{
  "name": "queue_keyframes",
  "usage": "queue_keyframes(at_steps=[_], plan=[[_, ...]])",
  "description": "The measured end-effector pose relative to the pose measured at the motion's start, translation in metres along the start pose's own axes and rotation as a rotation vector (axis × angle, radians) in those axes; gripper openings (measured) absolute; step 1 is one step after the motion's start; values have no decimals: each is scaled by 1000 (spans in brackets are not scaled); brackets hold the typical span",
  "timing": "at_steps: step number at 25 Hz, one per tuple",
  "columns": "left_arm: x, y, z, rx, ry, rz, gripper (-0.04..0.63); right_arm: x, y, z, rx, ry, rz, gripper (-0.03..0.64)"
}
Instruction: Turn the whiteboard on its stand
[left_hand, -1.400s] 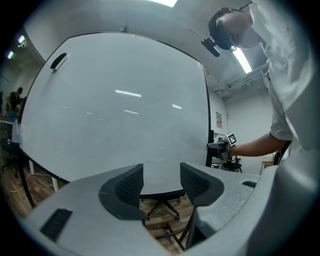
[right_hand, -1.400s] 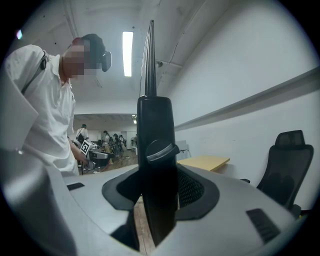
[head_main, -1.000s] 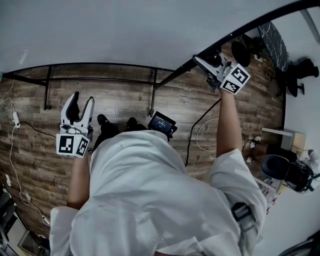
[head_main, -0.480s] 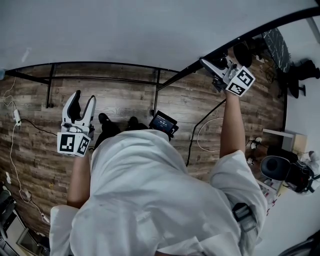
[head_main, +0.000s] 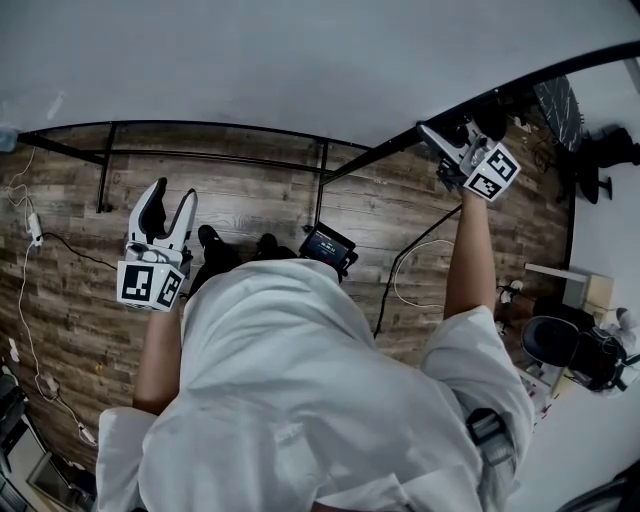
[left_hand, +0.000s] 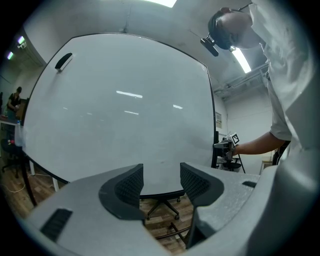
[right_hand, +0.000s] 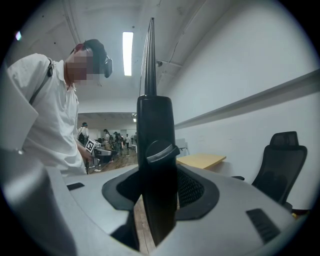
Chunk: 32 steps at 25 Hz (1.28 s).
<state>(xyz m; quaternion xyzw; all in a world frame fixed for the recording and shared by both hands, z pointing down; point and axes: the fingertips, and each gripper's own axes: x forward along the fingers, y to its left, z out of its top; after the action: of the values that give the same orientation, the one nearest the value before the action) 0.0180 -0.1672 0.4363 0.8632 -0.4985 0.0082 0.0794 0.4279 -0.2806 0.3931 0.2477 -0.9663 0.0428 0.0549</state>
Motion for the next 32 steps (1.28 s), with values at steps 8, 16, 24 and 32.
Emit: queue_keyframes(at_steps=[8, 16, 24, 32], plan=[[8, -6, -1, 7, 7, -30, 238, -20, -13, -4, -5, 18, -27, 178], [15, -6, -6, 7, 12, -54, 238, -34, -22, -9, 4, 15, -62, 178], [21, -22, -6, 14, 9, -92, 238, -45, -19, -10, 3, 17, -56, 178], [35, -16, -9, 7, 16, -93, 238, -65, -40, -16, 23, 25, -98, 179]])
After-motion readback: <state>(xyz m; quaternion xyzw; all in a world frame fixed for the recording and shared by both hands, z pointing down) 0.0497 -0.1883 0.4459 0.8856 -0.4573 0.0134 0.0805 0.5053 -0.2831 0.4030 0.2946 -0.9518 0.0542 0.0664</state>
